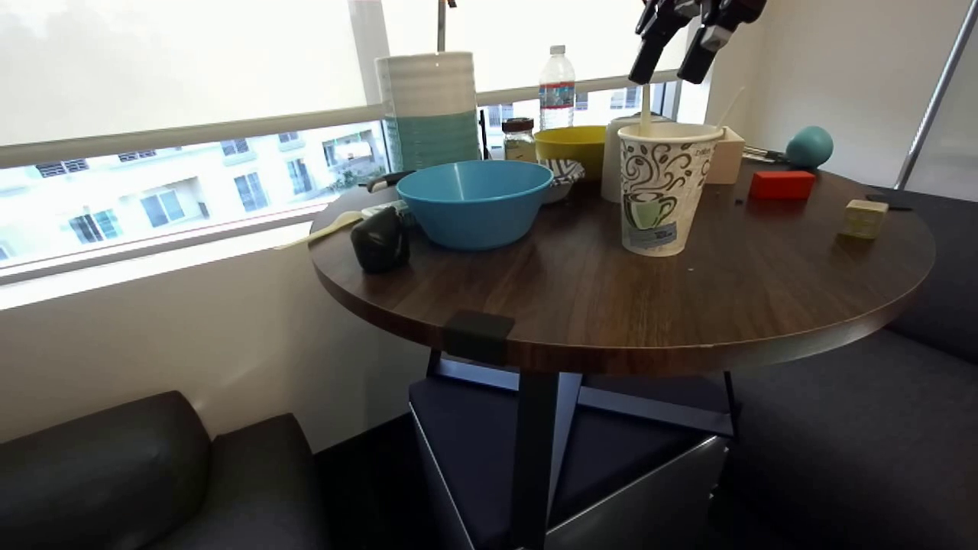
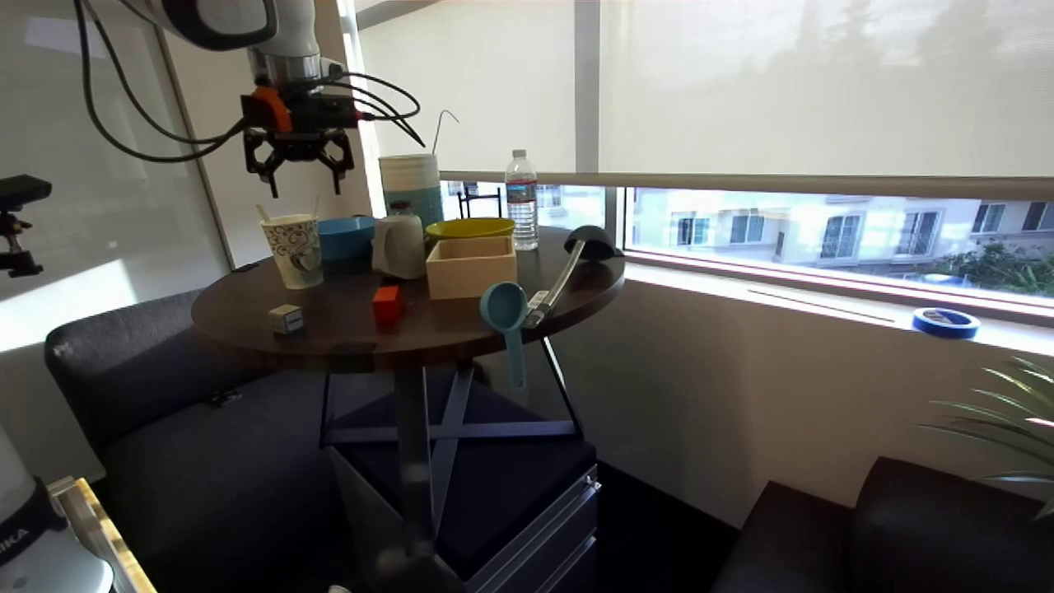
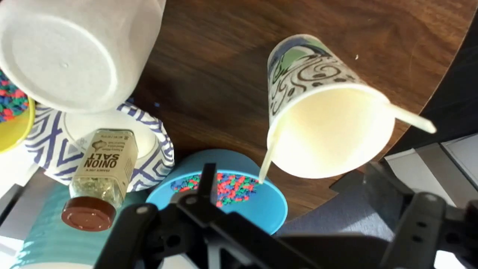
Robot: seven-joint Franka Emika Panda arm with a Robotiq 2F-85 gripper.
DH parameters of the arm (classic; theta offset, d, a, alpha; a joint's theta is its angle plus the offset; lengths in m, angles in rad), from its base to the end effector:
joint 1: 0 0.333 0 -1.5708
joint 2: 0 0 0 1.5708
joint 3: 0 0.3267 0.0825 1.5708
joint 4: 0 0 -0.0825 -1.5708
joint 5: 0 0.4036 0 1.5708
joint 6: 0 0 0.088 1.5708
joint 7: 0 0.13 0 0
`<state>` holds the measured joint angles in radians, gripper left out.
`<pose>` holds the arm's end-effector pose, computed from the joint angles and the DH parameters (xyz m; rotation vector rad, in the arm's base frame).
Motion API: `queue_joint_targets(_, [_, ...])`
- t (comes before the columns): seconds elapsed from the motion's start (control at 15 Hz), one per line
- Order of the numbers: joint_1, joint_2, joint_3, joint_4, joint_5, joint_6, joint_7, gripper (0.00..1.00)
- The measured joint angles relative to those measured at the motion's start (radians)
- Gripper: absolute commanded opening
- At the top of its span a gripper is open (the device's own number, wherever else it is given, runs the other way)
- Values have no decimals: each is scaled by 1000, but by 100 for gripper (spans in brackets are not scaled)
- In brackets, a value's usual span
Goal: Lay the fork and spoon over the cup
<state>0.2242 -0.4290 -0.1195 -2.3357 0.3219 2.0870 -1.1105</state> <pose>0.4542 0.0665 0.5002 -2.4721 -1.4921 -0.4608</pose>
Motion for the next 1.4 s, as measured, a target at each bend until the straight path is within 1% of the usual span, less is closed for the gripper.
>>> queue_joint_targets(0.27, [0, 2, -6, -7, 65, 32, -123, 100])
queue_joint_targets(0.6, [-1, 28, -6, -16, 67, 63, -216, 100])
queue_joint_targets(0.67, [-2, 37, -6, -16, 67, 66, -228, 98])
queue_joint_targets(0.73, [-4, 44, -6, -16, 67, 67, -237, 74])
queue_joint_targets(0.8, [-6, 49, -6, -15, 67, 67, -243, 74])
queue_joint_targets(0.87, [-8, 54, -6, -14, 67, 67, -248, 69])
queue_joint_targets(1.0, [-11, 60, -6, -12, 67, 67, -259, 53])
queue_joint_targets(1.4, [-18, 63, -6, 3, 67, 67, -271, 12])
